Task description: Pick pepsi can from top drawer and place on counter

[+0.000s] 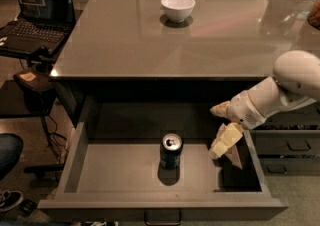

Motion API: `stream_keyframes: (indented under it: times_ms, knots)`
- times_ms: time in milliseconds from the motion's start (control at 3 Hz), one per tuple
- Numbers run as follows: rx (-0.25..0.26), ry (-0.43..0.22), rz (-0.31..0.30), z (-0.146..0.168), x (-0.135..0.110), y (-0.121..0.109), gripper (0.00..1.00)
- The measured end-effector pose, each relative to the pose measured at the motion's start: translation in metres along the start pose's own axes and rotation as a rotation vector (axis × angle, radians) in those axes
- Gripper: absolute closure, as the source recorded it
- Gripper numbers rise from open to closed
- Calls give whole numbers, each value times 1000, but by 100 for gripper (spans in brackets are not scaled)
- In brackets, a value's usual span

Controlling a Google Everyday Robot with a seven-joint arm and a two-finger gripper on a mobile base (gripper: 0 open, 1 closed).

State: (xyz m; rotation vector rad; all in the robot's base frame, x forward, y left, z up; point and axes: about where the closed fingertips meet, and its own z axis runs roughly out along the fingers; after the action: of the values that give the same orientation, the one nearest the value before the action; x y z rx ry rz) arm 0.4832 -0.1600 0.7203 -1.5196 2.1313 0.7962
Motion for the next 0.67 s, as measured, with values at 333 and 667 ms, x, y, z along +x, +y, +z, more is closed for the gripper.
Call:
stream_keyframes:
  times_ms: [333,667]
  knots:
    - [-16,-5,3,8,5,-2,0]
    - [18,-30,32,13,10,4,0]
